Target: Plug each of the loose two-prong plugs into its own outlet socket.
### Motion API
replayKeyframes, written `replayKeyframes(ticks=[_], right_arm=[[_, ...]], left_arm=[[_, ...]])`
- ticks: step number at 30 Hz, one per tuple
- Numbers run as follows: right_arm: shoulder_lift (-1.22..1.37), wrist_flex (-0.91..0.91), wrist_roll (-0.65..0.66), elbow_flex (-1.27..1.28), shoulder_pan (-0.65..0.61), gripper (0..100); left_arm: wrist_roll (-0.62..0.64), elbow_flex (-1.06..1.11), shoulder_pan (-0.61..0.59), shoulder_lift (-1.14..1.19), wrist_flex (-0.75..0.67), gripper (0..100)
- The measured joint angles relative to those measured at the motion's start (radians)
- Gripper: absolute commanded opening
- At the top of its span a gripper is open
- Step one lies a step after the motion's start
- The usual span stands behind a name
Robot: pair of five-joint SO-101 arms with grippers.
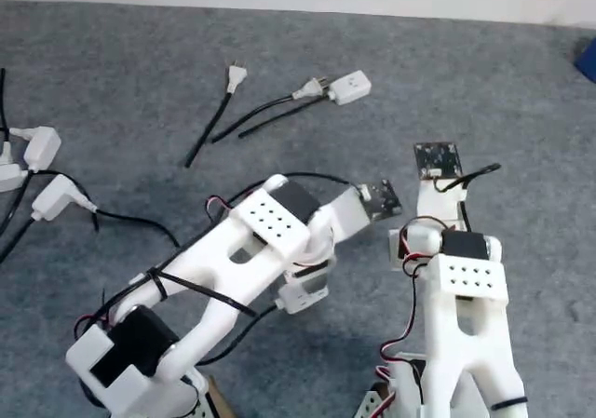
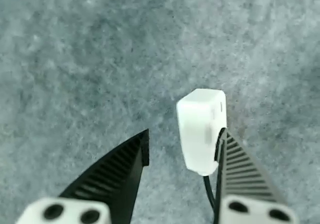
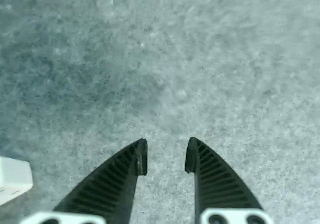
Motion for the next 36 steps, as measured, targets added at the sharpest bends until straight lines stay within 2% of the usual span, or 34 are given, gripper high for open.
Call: replayKeyframes(ticks=[7, 15, 24, 36], right_arm=[[0.000, 0.000, 0.018, 0.000, 0.002, 13.5], [0.000, 0.000, -0.012, -0.126, 0.249, 13.5], [0.002, -0.003, -0.012, -0.172, 0.384, 13.5], [0.000, -0.101, 0.038, -0.051, 0.387, 13.5]], left_arm=[[0.052, 0.032, -0.041, 0.000, 0.002, 22], [0.074, 0.054, -0.046, 0.000, 0.002, 22], [0.074, 0.054, -0.046, 0.000, 0.002, 22], [0.115, 0.064, 0.048, -0.002, 0.002, 22]])
